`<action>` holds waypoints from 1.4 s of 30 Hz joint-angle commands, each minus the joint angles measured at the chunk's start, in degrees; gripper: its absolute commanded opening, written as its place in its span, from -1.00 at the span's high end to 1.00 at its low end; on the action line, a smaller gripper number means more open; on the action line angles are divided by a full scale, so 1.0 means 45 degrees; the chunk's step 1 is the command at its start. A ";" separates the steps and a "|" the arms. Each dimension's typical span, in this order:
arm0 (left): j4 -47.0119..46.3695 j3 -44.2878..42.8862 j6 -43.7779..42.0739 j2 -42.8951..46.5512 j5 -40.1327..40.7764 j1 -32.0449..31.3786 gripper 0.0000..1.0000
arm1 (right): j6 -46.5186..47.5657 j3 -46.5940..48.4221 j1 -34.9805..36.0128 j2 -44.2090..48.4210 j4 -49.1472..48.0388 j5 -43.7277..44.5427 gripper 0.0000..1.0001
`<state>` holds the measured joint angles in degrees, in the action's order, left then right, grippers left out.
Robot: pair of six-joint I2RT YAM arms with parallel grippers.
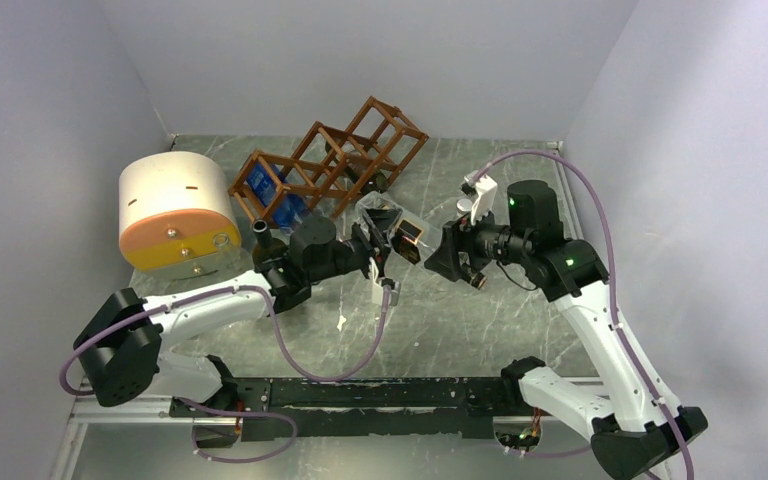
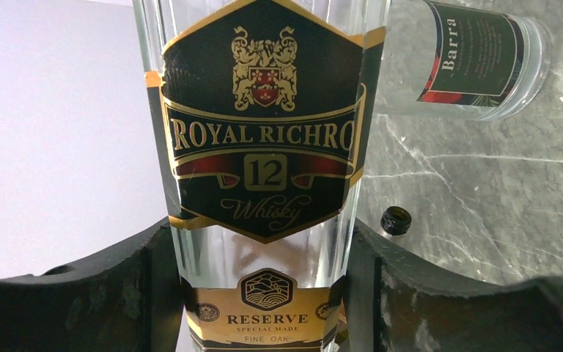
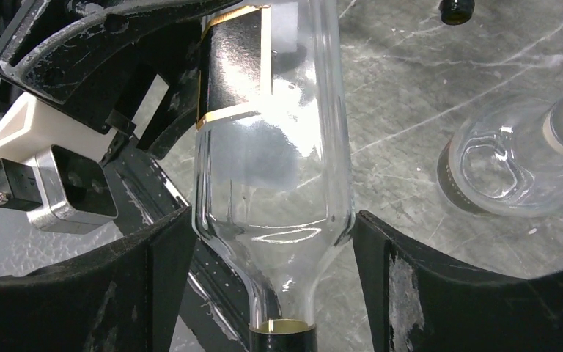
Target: Put the wine bottle on the wine rack
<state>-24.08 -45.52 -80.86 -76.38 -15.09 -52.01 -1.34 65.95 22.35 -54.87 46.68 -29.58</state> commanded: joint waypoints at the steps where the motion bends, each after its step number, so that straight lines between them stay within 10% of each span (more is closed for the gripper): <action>1: -0.2727 -0.1178 -0.0101 0.0273 -0.0691 -0.0045 0.86 | -0.0409 0.0175 0.0454 -0.0161 -0.0243 -0.0034 -0.65; 14: -0.2006 -0.1465 0.0332 0.0368 -0.0551 -0.0044 0.86 | -0.0701 -0.0772 0.0646 -0.0373 -0.1530 -0.0023 -0.73; 18: -0.1686 -0.1523 0.0663 0.0425 -0.0414 -0.0046 0.86 | -0.1042 -0.0774 0.0765 -0.0400 -0.1659 0.0504 -0.43; 24: -0.1637 -0.1430 0.1198 0.0563 -0.0008 -0.0025 0.83 | -0.1454 -0.0553 0.0815 -0.0111 -0.1989 0.1367 0.68; 27: -0.1956 -0.1205 0.1698 0.0675 0.0067 -0.0025 0.40 | -0.1685 -0.0355 0.0834 -0.0007 -0.2136 0.1786 1.00; 30: -0.3246 -0.0615 0.2599 0.0851 0.0337 -0.0027 -0.53 | -0.1921 -0.0174 0.0834 0.0156 -0.2315 0.2168 1.00; 33: -0.5369 0.0368 0.3130 0.0700 0.0812 -0.0008 -0.99 | -0.2209 -0.0097 0.0834 0.0375 -0.2694 0.2505 1.00; 42: -0.7514 0.2217 0.5836 0.1136 0.1681 -0.0005 -0.99 | -0.2788 -0.0096 0.0830 0.0489 -0.3693 0.2961 1.00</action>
<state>-47.22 -37.45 -63.11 -75.02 -9.39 -52.12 -12.14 63.11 26.33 -54.19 38.92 -18.79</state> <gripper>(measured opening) 0.995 0.730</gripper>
